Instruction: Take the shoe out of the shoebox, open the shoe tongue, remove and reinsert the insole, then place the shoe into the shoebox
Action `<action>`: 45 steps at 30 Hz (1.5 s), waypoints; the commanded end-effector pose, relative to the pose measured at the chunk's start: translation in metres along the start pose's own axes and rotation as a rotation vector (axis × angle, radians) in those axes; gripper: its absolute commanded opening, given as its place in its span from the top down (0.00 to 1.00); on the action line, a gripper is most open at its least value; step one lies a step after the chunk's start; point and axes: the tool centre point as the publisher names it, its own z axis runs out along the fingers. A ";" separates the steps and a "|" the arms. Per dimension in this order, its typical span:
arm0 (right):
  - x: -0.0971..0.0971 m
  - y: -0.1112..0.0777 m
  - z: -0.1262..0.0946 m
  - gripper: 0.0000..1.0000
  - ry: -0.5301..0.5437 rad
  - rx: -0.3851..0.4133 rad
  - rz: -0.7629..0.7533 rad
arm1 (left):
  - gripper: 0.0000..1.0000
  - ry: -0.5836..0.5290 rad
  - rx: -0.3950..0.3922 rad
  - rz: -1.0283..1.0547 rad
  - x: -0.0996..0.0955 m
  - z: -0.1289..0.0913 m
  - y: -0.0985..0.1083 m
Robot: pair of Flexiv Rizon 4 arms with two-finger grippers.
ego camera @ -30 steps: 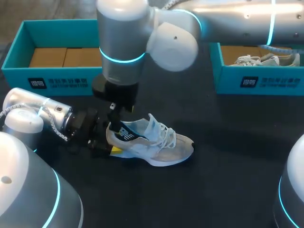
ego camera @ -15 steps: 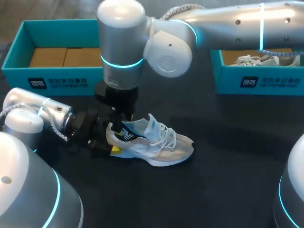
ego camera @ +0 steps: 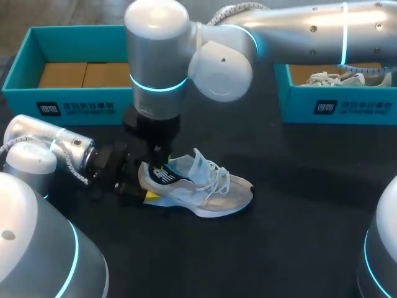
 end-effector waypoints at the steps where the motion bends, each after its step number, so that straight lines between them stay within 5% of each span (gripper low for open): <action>1: -0.001 0.001 0.004 1.00 0.009 0.000 -0.001 | 1.00 -0.001 -0.001 0.000 -0.001 0.001 0.002; 15: 0.005 -0.002 -0.035 1.00 -0.079 -0.063 -0.046 | 1.00 -0.001 -0.001 0.000 -0.001 0.001 0.002; 25: 0.001 -0.016 -0.072 1.00 -0.115 -0.204 -0.123 | 1.00 -0.001 -0.001 0.000 -0.001 0.001 0.002; 36: -0.012 -0.033 -0.107 1.00 -0.127 -0.241 -0.159 | 1.00 -0.001 -0.001 0.000 -0.001 0.001 0.002; 45: -0.016 -0.037 -0.115 1.00 -0.136 -0.240 -0.152 | 1.00 -0.001 -0.001 0.000 -0.001 0.001 0.002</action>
